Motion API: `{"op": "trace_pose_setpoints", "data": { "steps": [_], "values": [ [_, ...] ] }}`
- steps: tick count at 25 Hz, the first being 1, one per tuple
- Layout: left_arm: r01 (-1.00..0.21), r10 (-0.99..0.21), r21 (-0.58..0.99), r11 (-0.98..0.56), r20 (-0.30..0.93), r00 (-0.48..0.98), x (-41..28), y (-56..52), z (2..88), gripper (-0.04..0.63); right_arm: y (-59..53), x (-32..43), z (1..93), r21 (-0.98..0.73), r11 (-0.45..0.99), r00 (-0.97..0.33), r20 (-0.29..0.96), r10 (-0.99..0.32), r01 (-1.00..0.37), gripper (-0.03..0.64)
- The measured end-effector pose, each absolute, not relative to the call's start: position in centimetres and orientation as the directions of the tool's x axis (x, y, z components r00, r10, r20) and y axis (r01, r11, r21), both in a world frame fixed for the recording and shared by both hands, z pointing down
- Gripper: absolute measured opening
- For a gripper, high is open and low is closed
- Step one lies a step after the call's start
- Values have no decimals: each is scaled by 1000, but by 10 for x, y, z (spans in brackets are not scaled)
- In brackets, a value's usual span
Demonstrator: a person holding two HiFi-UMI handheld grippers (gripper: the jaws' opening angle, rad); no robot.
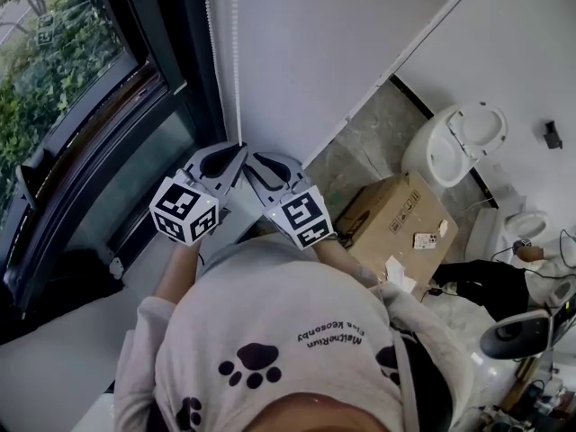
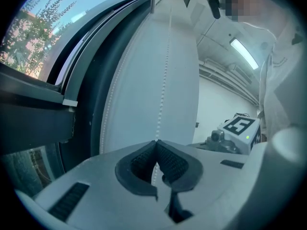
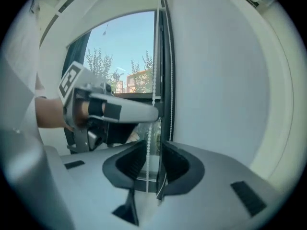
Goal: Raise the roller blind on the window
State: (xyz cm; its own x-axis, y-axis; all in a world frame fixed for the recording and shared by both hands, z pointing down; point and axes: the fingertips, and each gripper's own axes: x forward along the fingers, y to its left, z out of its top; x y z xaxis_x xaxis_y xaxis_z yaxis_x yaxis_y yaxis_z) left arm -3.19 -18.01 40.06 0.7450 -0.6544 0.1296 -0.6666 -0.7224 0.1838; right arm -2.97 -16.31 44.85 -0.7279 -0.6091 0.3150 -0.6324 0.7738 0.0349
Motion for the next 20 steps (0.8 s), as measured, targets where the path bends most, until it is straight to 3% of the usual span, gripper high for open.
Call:
{"op": "trace_pose_setpoints", "data": {
  "steps": [11,20],
  "values": [
    [-672,-664,182,-718,110,739,-37,-179,401,8,-158,-23,303,21,746,-744,50,-666,-666,95],
    [-664,-658,170,-728,100,746,-34,-170,399,8,-177,-46,236,40,754,-755,-32,-655,-655,87]
  ]
}}
